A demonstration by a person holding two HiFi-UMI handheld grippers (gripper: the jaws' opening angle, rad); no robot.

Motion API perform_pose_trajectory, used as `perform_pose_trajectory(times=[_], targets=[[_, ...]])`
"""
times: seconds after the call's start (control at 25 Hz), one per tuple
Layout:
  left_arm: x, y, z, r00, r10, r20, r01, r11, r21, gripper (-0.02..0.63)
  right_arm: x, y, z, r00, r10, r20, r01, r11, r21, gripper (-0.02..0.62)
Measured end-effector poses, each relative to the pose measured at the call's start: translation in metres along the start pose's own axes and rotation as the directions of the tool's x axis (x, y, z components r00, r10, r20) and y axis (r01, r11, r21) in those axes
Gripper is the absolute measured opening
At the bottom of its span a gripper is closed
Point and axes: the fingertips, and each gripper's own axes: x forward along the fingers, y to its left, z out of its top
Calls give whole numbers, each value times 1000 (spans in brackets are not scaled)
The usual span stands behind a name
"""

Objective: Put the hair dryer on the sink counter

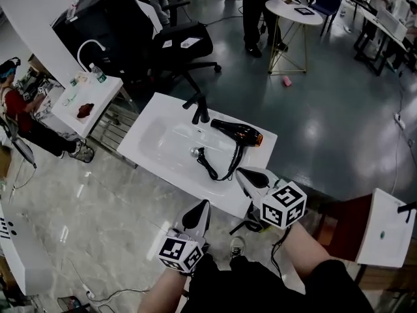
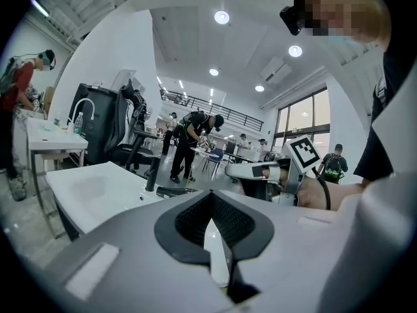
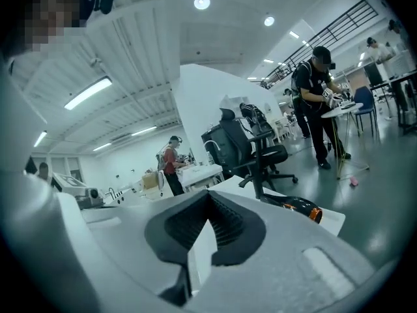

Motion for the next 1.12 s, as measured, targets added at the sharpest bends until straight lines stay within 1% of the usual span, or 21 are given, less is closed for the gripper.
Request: perform_pose_trajectory(times=[0.12,0.28,0.6,0.72,0.88,1.12], targets=[[-8,-11,3,999,32,12,-32,999,7,3,-13,20,0,999,43,8,-43,999,-22,2],[-21,-24,8,997,72,25,-73,997,15,3,-26,40,-4,995,101,7,-101,995,-14,2],[-48,-39,9,994,110,29,-110,994,23,3,-38,76,-13,985,171,-2,-171,985,-26,2],[-55,-39,11,994,109,29,-110,993,30,3,-38,83,-15,984,176,-14,-177,983,-45,2],[-65,-33,9,994,103,27,-104,994,32,2,-36,88,-18,987,158,-12,-159,987,-32,2],[-89,-21,8,996,81,35,-82,996,19,3,-33,120,-30,990,139,-24,-140,990,-26,2]])
